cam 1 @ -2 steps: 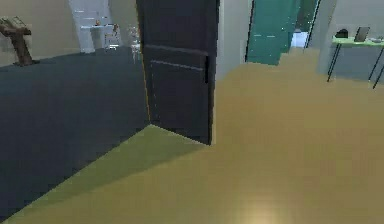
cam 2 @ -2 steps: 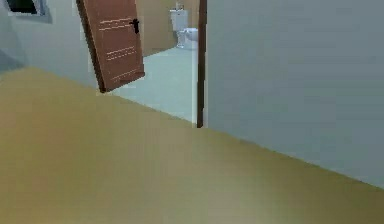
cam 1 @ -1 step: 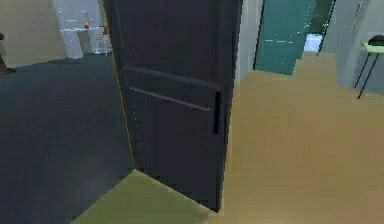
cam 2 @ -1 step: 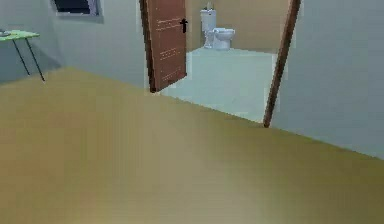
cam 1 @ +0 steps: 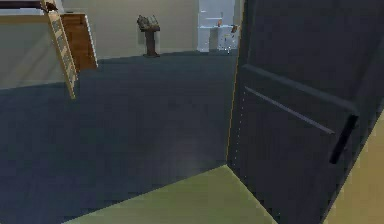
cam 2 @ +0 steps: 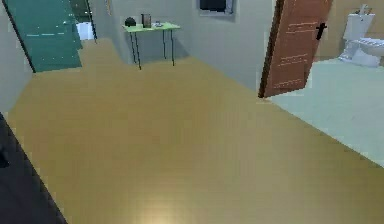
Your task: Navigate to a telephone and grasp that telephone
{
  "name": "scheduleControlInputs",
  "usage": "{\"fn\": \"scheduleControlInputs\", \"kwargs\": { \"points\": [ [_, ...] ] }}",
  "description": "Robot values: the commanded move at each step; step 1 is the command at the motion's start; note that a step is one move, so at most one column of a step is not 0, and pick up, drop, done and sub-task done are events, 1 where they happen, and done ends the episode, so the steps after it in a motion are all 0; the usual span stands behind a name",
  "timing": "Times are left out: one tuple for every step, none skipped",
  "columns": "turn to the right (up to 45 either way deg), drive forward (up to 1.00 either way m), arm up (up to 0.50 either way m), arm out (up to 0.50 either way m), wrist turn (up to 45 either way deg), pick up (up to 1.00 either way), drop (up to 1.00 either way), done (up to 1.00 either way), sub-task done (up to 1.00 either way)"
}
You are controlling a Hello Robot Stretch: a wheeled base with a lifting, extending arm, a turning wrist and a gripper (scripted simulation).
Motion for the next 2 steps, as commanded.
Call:
{"fn": "scheduleControlInputs", "kwargs": {
  "points": [
    [0.0, 1.00, 0.00, 0.00, 0.0, 0.00, 0.00, 0.00, 0.00],
    [-3.0, 0.00, 0.00, 0.00, 0.0, 0.00, 0.00, 0.00, 0.00]
  ]
}}
